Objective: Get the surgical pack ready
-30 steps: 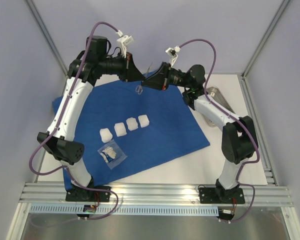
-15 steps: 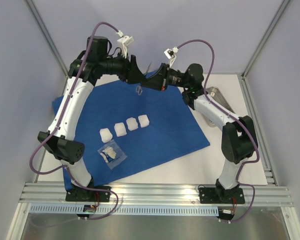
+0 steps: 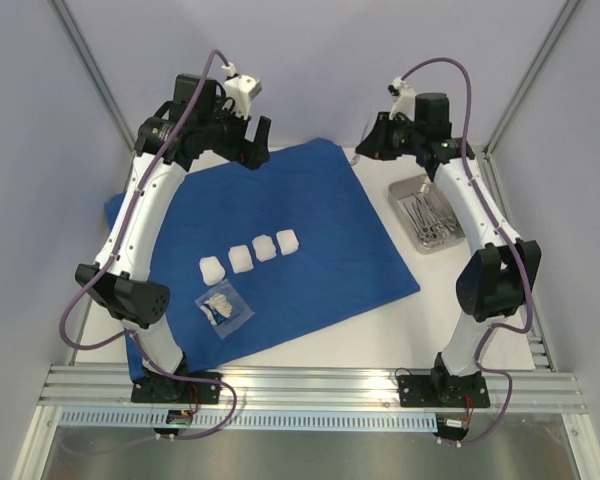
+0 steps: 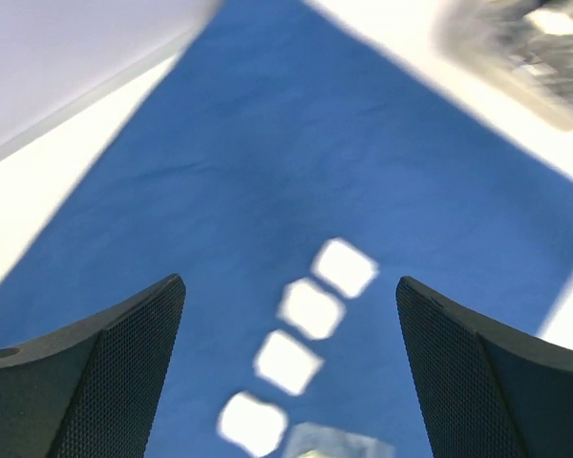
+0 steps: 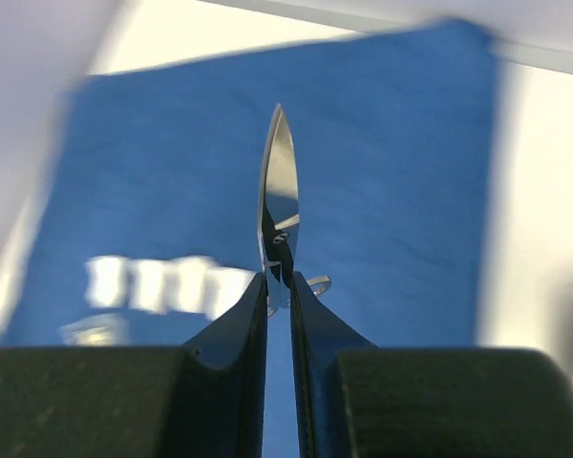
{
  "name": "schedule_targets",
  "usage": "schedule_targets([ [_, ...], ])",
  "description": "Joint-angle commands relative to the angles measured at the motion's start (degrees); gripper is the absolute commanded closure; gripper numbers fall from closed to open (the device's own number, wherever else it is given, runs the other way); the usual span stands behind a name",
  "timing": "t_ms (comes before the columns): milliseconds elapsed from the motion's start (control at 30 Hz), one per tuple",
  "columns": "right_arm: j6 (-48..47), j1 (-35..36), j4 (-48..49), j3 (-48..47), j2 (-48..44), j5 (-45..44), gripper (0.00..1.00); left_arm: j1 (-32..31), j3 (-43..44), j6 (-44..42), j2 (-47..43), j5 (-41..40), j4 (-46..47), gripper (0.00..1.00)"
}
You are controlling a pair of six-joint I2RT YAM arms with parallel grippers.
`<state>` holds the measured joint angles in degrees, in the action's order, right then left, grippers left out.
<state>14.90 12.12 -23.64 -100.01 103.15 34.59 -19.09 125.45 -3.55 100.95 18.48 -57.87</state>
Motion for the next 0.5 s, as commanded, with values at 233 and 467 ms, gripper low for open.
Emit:
schedule_targets([
  [233,-26.5,-6.1,-40.2,-15.5,14.2,-51.4,0.99,-0.1,-10.0,-6.0,1.9,-32.3,-6.4,0.00],
  [467,-32.1,-7.6,-39.9,-15.2,22.9,-59.2,1.00,-0.1,-17.2,-5.6,1.8,-32.1,-6.1,0.00],
])
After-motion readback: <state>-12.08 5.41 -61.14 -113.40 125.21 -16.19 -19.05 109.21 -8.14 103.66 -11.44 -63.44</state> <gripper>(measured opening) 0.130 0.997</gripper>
